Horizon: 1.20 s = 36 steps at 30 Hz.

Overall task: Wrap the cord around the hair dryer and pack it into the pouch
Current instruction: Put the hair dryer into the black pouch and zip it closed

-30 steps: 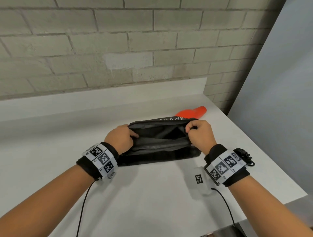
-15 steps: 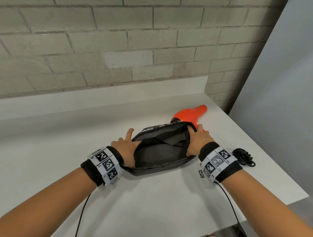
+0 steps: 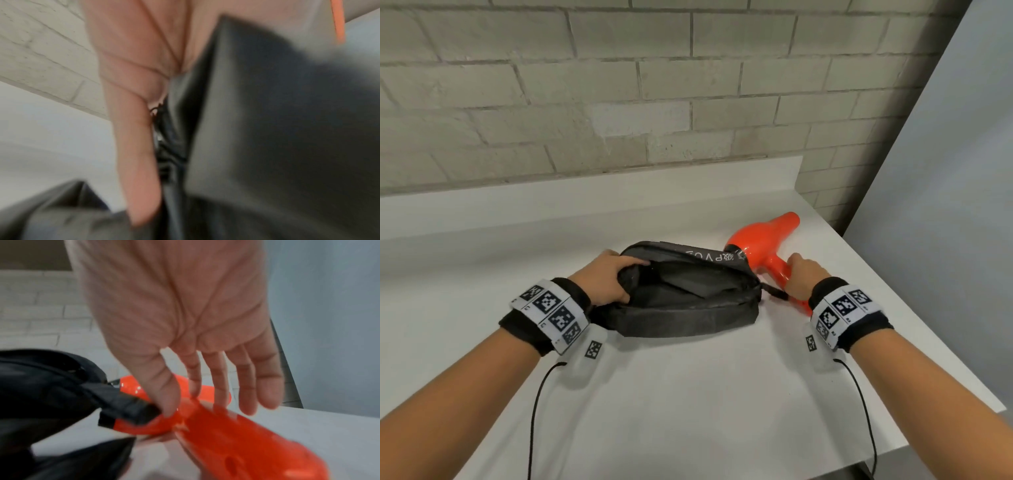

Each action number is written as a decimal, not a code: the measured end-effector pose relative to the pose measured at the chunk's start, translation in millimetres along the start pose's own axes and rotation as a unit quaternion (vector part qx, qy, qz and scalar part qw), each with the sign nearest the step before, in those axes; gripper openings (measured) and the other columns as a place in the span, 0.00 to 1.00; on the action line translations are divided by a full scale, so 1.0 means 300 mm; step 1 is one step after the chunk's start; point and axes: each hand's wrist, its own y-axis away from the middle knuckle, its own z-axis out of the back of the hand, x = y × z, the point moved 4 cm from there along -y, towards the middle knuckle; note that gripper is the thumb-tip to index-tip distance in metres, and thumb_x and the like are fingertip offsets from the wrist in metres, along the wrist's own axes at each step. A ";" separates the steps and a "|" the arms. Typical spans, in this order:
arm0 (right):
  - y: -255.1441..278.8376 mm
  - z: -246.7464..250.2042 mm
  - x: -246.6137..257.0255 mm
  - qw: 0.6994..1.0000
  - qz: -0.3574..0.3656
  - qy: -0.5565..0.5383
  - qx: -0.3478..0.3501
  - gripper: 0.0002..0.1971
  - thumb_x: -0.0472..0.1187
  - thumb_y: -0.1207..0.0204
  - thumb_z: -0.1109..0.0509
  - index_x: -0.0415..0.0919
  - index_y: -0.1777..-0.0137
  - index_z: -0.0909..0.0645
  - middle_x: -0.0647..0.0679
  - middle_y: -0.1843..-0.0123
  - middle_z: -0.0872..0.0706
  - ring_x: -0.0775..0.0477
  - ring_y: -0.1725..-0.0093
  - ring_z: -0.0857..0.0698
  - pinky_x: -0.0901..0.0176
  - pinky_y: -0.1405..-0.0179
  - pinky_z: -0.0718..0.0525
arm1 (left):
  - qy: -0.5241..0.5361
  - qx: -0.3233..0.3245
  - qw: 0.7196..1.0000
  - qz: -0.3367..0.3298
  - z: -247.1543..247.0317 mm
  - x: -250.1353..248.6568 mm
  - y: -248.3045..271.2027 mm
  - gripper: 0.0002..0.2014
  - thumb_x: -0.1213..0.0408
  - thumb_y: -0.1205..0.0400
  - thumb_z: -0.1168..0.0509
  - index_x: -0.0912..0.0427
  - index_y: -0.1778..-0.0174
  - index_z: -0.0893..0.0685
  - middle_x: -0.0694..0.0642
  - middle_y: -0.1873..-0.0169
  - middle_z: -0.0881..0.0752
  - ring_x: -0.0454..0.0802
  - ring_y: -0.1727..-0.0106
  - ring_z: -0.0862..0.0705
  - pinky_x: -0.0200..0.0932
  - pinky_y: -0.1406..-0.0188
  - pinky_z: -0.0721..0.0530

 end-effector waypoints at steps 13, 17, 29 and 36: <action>-0.095 -0.049 0.017 0.996 -0.021 0.076 -0.051 0.16 0.34 0.21 0.42 0.34 0.34 0.34 0.36 0.37 0.23 0.33 0.38 0.20 0.45 0.37 0.21 | -0.002 -0.013 0.999 0.033 -0.019 0.009 0.018 0.48 0.70 0.32 0.29 0.56 0.20 0.52 0.60 0.26 0.38 0.62 0.34 0.26 0.47 0.41 0.22; -0.083 0.022 0.031 0.996 -0.005 0.039 -0.078 0.20 0.30 0.27 0.38 0.35 0.35 0.35 0.35 0.38 0.25 0.28 0.40 0.21 0.34 0.39 0.21 | -0.010 -0.004 0.999 0.043 -0.007 0.007 0.006 0.40 0.72 0.26 0.38 0.56 0.20 0.50 0.60 0.24 0.39 0.62 0.30 0.29 0.47 0.35 0.27; 0.181 0.423 0.190 0.833 0.176 -0.458 -0.257 0.16 0.27 0.32 0.33 0.39 0.49 0.33 0.53 0.64 0.27 0.50 0.62 0.24 0.56 0.57 0.25 | 0.044 0.033 0.998 0.004 -0.006 -0.068 -0.008 0.30 0.73 0.25 0.43 0.39 0.30 0.28 0.55 0.28 0.25 0.54 0.34 0.23 0.37 0.41 0.26; 0.217 0.367 0.242 0.716 0.260 -0.637 -0.120 0.20 0.28 0.41 0.39 0.50 0.52 0.30 0.50 0.56 0.21 0.45 0.57 0.15 0.35 0.48 0.18 | 0.058 0.139 0.988 -0.044 -0.031 -0.144 0.010 0.35 0.72 0.27 0.42 0.28 0.32 0.33 0.46 0.29 0.26 0.58 0.43 0.18 0.48 0.45 0.20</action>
